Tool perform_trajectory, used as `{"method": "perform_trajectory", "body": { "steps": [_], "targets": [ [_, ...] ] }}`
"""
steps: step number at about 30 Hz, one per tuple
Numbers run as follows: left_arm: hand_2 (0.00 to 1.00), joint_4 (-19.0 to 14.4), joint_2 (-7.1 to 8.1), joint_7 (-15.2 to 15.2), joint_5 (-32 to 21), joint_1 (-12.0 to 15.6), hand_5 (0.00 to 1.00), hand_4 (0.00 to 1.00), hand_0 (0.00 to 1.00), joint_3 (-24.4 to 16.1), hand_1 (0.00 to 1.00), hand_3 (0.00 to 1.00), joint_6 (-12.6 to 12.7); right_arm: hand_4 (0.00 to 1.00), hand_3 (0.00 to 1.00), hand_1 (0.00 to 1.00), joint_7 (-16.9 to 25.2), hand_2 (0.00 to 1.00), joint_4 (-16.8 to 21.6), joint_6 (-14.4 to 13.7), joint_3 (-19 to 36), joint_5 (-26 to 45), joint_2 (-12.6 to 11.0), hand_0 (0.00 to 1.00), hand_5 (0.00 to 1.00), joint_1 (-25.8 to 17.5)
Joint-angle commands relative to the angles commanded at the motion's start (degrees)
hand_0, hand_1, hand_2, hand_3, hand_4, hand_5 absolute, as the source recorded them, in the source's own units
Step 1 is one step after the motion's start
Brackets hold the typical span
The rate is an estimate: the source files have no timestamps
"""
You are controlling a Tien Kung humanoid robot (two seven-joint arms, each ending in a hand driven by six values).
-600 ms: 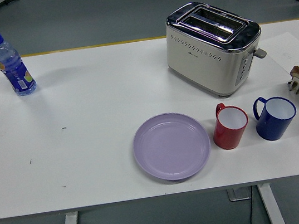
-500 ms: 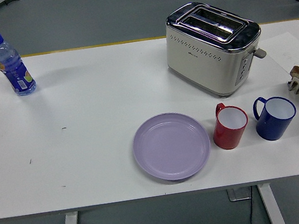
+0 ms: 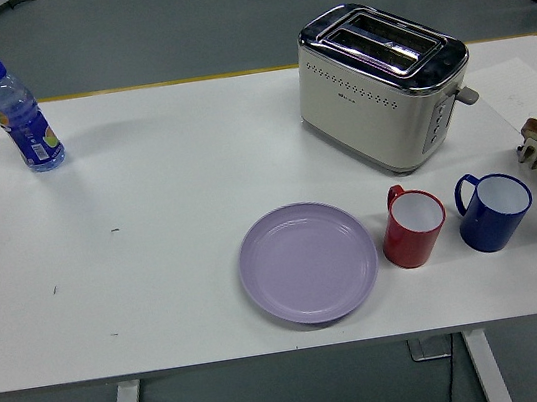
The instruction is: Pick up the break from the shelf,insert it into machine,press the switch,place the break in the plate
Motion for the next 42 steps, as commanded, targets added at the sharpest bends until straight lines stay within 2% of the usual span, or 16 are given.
{"method": "perform_trajectory", "body": {
  "steps": [12,15,21,22,27,28,33,34,39,40,42],
  "targets": [
    [0.714,0.00,-0.04,0.24,0.31,0.15,0.985,0.487,0.673,0.03,0.661,0.675,0.26,0.833,0.897,0.865,-5.47,0.921,-4.10,3.17,-5.54,-29.05,1.24,0.978,0.098,4.31],
    [0.714,0.00,-0.04,0.38,0.36,0.23,0.985,0.487,0.673,0.18,0.661,0.675,0.28,0.833,0.897,0.865,-7.08,0.921,-5.31,4.03,-6.72,-33.95,1.63,0.978,0.098,5.67],
    [0.714,0.00,-0.04,0.60,0.39,0.49,0.979,0.486,0.674,0.34,0.660,0.674,0.35,0.831,0.886,0.856,-10.11,0.904,-8.47,4.53,-8.65,-33.95,2.60,0.960,0.116,8.14],
    [0.713,0.00,-0.04,0.61,0.40,0.51,0.976,0.485,0.674,0.34,0.660,0.673,0.35,0.830,0.865,0.803,-10.35,0.847,-8.76,4.49,-8.84,-33.93,2.67,0.904,0.131,8.35],
    [0.713,0.00,-0.04,0.71,0.38,0.64,0.976,0.485,0.674,0.44,0.660,0.673,0.37,0.830,0.865,0.803,-12.70,0.847,-11.73,3.80,-10.48,-33.79,3.52,0.904,0.131,10.80],
    [0.710,0.00,-0.04,0.70,0.36,0.64,0.972,0.483,0.674,0.45,0.657,0.671,0.37,0.830,0.830,0.716,-12.89,0.727,-11.96,3.74,-10.58,-33.80,3.59,0.812,0.136,11.00],
    [0.710,0.00,-0.04,0.60,-0.04,0.59,0.972,0.483,0.674,0.65,0.657,0.671,0.48,0.830,0.830,0.716,-15.44,0.727,-14.88,3.41,-12.06,-33.95,3.81,0.812,0.136,13.68],
    [0.710,0.00,-0.03,0.58,-0.11,0.56,0.970,0.482,0.674,0.68,0.657,0.670,0.50,0.826,0.758,0.630,-15.87,0.638,-15.54,3.48,-12.35,-33.95,3.81,0.712,0.142,14.25],
    [0.710,0.00,0.09,0.44,-0.66,0.35,0.970,0.482,0.674,0.95,0.657,0.670,0.73,0.826,0.758,0.630,-17.37,0.638,-18.12,4.81,-13.19,-33.95,3.84,0.712,0.142,16.25],
    [0.707,0.00,0.10,0.43,-0.70,0.33,0.966,0.481,0.674,0.95,0.655,0.668,0.76,0.822,0.700,0.576,-17.51,0.580,-18.41,4.93,-13.26,-33.95,3.86,0.640,0.153,16.43],
    [0.707,0.00,0.10,0.40,-0.94,0.26,0.966,0.481,0.674,1.07,0.655,0.668,0.89,0.822,0.700,0.576,-17.77,0.580,-19.59,5.01,-13.59,-33.95,3.91,0.640,0.153,17.03]
  ]
}}
